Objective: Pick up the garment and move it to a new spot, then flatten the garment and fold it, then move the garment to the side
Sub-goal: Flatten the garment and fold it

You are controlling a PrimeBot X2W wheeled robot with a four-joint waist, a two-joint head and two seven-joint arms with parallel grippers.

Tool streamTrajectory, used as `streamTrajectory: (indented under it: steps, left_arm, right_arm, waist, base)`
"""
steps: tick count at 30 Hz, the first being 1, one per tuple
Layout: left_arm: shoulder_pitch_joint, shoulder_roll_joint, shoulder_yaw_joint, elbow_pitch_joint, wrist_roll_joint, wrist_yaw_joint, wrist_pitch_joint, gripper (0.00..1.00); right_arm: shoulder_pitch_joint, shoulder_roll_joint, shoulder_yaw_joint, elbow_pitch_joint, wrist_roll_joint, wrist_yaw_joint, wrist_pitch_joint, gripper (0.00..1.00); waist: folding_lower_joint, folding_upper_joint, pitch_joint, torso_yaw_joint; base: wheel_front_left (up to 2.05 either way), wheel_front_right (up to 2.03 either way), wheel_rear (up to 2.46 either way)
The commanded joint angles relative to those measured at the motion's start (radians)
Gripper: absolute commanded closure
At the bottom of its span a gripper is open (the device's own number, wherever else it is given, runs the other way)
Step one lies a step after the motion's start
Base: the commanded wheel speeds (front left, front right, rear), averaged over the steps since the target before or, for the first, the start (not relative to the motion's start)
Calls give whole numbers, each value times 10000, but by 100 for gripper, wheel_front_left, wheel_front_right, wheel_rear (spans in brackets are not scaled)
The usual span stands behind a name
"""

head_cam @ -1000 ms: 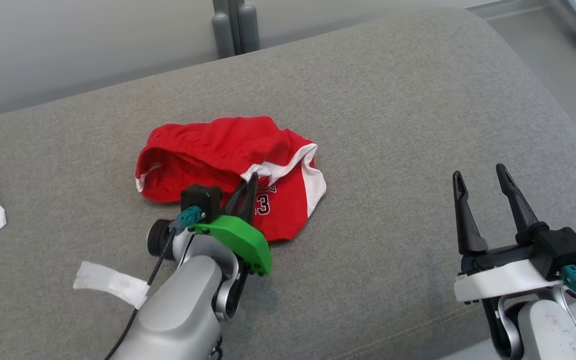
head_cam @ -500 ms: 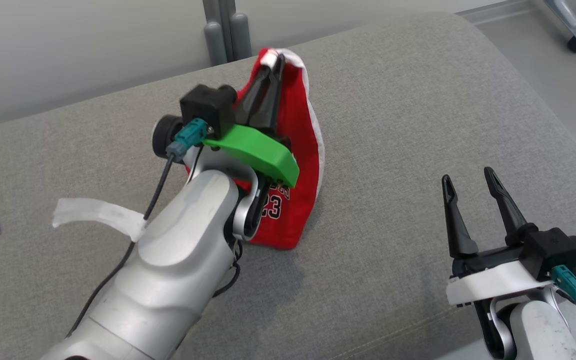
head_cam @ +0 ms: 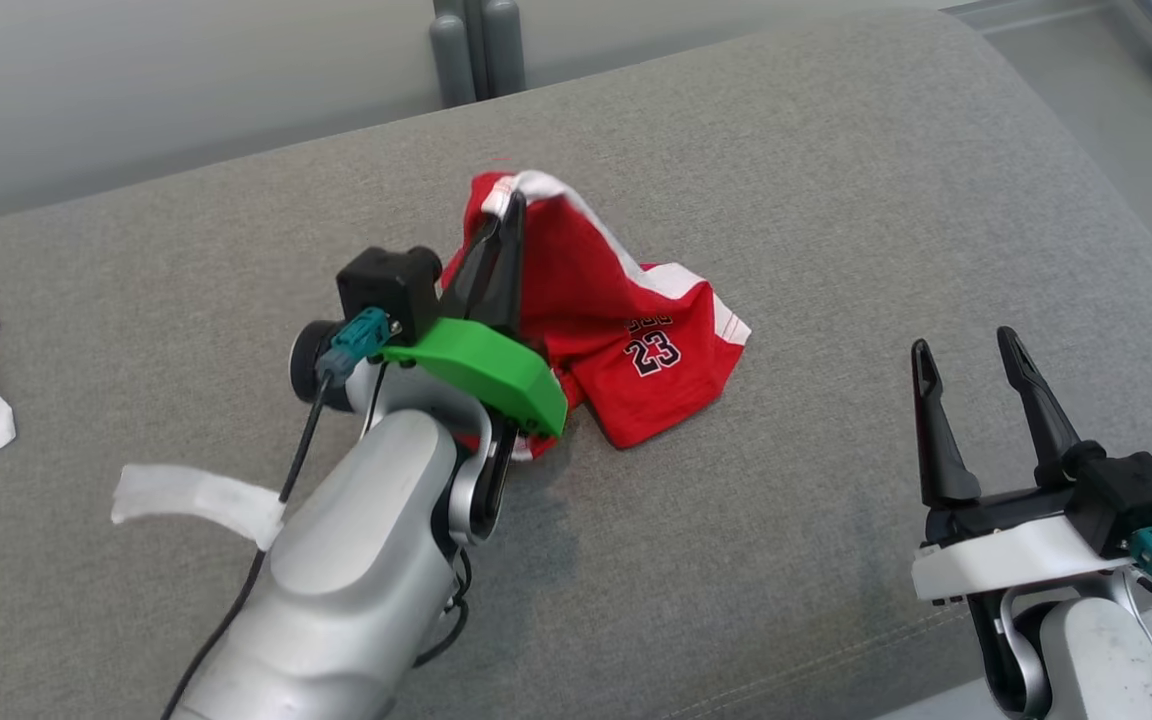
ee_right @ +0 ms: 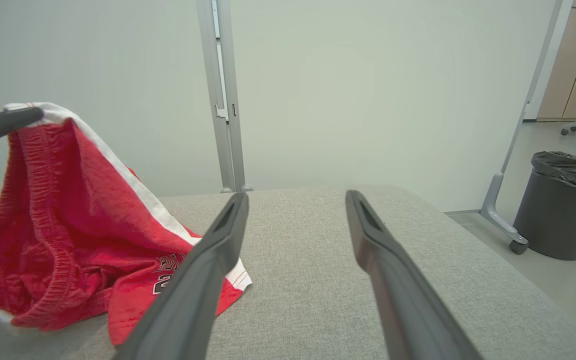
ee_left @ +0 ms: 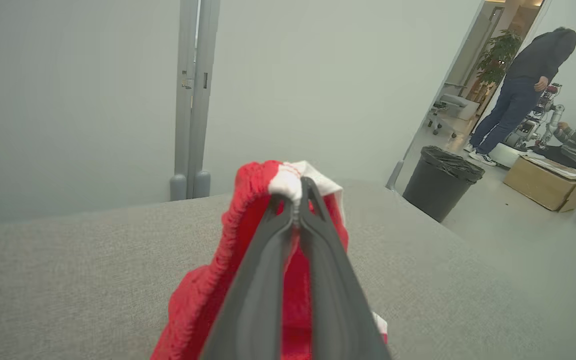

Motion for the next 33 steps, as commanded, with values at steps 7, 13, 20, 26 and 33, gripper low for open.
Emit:
streamTrajectory:
  steps: [7, 13, 20, 26, 33]
  left_arm:
    - [1599, 43, 733, -241, -21, -604, -5, 100]
    - [2488, 391, 1537, -404, 256, -851, -5, 100]
    - [3294, 1006, 2157, -441, 496, -1222, -5, 100]
    - [4104, 1094, 2125, -21, 310, -1463, -5, 100]
    - [4662, 864, 2545, 875, 47, -1748, -5, 100]
  right_arm:
    - [101, -35, -167, 25, -53, 1, -28, 0]
    - [259, -36, -127, 83, -94, 1, -28, 0]
    - [404, -35, -52, 146, -150, 1, -28, 0]
    - [547, -35, 8, 196, -159, 1, -28, 0]
    - [582, -35, 77, 237, -150, 1, -28, 0]
  waist:
    - [0, -1, -14, 569]
    - [0, -1, -275, 932]
    - [0, -1, -609, 1080]
    - [0, -1, -763, 1106]
    - [0, -1, -802, 1078]
  base:
    - [0, 0, 0]
    - [0, 0, 0]
    - [0, 0, 0]
    - [0, 0, 0]
    - [0, 0, 0]
